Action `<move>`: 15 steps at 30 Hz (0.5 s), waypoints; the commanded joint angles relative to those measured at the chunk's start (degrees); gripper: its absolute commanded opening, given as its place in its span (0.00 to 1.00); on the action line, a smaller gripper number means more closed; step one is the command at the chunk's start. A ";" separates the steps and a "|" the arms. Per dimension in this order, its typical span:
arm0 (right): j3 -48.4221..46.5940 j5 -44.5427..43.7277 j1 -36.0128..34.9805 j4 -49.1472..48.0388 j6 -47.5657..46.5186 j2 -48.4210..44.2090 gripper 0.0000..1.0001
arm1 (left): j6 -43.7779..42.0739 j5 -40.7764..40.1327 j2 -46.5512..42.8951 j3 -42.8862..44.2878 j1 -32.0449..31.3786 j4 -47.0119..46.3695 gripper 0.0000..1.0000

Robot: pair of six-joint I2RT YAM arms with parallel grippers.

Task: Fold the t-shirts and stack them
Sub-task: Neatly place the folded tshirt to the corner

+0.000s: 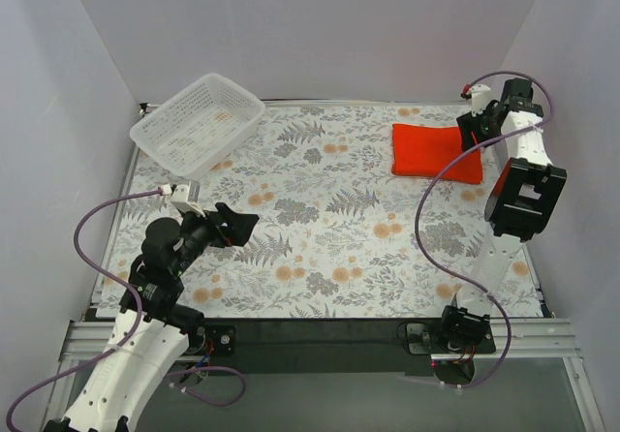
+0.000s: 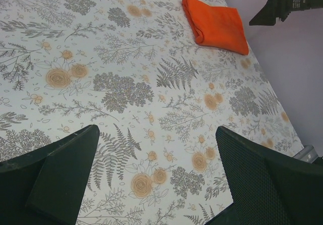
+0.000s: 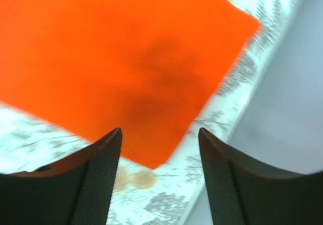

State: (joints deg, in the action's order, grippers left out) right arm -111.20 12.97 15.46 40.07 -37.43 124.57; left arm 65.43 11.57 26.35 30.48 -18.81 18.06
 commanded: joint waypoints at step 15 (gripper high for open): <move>5.55 29.13 -10.54 1.15 9.39 1.72 0.22 | -1.71 2.40 -3.23 -1.83 0.35 -0.40 0.93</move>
State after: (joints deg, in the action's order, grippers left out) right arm -103.13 39.48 4.10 40.56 -31.11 126.26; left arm 64.75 12.36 23.55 29.32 -18.81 17.98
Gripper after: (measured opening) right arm 0.225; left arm 0.931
